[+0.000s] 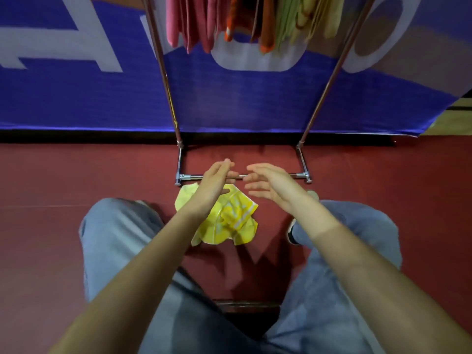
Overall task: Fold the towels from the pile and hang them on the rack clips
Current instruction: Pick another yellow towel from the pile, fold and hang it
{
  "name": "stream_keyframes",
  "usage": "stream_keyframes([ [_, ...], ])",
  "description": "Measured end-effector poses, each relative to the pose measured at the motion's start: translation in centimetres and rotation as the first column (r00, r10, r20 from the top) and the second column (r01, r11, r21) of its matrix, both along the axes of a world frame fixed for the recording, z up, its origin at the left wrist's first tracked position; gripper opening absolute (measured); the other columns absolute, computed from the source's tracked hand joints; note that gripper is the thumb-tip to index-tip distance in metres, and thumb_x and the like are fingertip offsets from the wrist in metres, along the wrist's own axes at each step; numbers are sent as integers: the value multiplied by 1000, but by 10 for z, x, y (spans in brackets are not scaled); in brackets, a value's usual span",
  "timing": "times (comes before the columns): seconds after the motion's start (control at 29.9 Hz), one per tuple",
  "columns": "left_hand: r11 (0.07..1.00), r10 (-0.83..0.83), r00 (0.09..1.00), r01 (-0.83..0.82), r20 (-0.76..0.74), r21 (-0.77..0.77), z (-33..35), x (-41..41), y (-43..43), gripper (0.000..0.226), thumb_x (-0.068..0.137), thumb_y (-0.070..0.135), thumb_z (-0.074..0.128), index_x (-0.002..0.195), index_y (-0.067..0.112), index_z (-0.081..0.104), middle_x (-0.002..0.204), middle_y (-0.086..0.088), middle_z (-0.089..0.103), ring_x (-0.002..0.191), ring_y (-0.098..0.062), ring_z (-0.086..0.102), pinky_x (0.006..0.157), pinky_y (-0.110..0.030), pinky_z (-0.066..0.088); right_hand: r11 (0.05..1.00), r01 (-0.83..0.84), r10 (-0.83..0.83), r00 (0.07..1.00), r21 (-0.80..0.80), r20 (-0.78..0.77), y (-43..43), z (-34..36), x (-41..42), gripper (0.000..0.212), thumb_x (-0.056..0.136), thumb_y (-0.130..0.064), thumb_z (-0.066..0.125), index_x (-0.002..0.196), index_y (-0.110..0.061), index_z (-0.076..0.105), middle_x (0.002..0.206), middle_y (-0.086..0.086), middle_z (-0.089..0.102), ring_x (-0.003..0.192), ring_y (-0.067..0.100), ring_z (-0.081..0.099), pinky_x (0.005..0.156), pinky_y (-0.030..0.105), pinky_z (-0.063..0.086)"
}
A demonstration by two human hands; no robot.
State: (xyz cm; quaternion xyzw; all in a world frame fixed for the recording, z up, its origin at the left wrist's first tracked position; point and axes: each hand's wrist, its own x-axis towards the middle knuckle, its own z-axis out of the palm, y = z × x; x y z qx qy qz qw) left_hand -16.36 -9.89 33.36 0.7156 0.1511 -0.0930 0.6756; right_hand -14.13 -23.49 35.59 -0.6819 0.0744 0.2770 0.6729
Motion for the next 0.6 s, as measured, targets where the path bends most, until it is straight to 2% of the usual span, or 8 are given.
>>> stream_keyframes([
  [0.1, 1000, 8, 991, -5, -137, 18, -48, 25, 11, 24, 95, 36, 32, 86, 26, 51, 82, 6, 57, 74, -8, 52, 65, -24, 40, 998, -36, 29, 991, -54, -134, 3, -39, 27, 11, 91, -17, 47, 101, -13, 52, 77, 3, 59, 68, 16, 58, 66, 25, 48],
  [0.23, 997, -1, 956, 24, -295, 73, -100, 61, 26, 23, 94, 36, 34, 84, 24, 51, 81, 5, 56, 75, -11, 51, 64, -25, 38, 998, -14, 0, 979, -67, -204, 2, -85, 70, 8, 92, -19, 47, 91, -17, 54, 79, 2, 61, 66, 14, 59, 62, 22, 49],
  [0.33, 985, 0, 951, 53, -308, 165, -119, 93, 30, 28, 95, 34, 34, 98, 12, 51, 86, -2, 56, 75, -15, 50, 64, -26, 38, 997, -24, 9, 978, -71, -211, 2, -106, 97, 9, 93, -20, 43, 92, -18, 52, 78, 2, 60, 61, 10, 59, 57, 19, 49],
  [0.37, 983, -14, 932, 80, -362, 167, -155, 107, 34, 31, 96, 32, 34, 103, 8, 53, 90, -6, 58, 80, -18, 50, 67, -29, 39, 997, -37, 16, 952, -64, -305, 4, -144, 113, 10, 93, -21, 42, 92, -18, 51, 77, 2, 59, 61, 11, 58, 55, 18, 49],
  [0.47, 955, 10, 914, 112, -407, 275, -195, 133, 37, 40, 95, 28, 37, 115, -4, 52, 108, -20, 58, 103, -32, 53, 82, -33, 38, 996, -28, -7, 924, -87, -381, 10, -177, 138, 16, 96, -26, 36, 98, -16, 49, 76, 2, 58, 56, 9, 58, 51, 17, 48],
  [0.54, 937, -23, 907, 166, -421, 306, -208, 130, 43, 39, 95, 25, 39, 119, -5, 50, 118, -23, 56, 116, -34, 50, 86, -31, 37, 997, -21, -12, 925, -81, -379, 11, -181, 139, 21, 97, -29, 32, 100, -16, 48, 76, 1, 57, 56, 9, 58, 53, 18, 48],
  [0.57, 932, -50, 843, 233, -536, 279, -273, 151, 30, 39, 95, 23, 40, 120, -5, 50, 123, -24, 55, 119, -34, 48, 87, -29, 36, 995, 11, -59, 879, -103, -474, 4, -240, 163, 23, 97, -30, 31, 96, -17, 50, 77, 1, 57, 60, 10, 57, 57, 19, 48],
  [0.6, 913, -41, 818, 264, -574, 310, -291, 154, 32, 40, 94, 24, 43, 120, -5, 50, 126, -25, 53, 119, -35, 48, 90, -30, 36, 995, 53, -91, 860, -88, -503, 2, -249, 167, 25, 97, -30, 30, 91, -18, 51, 78, 1, 57, 64, 12, 56, 60, 20, 48],
])
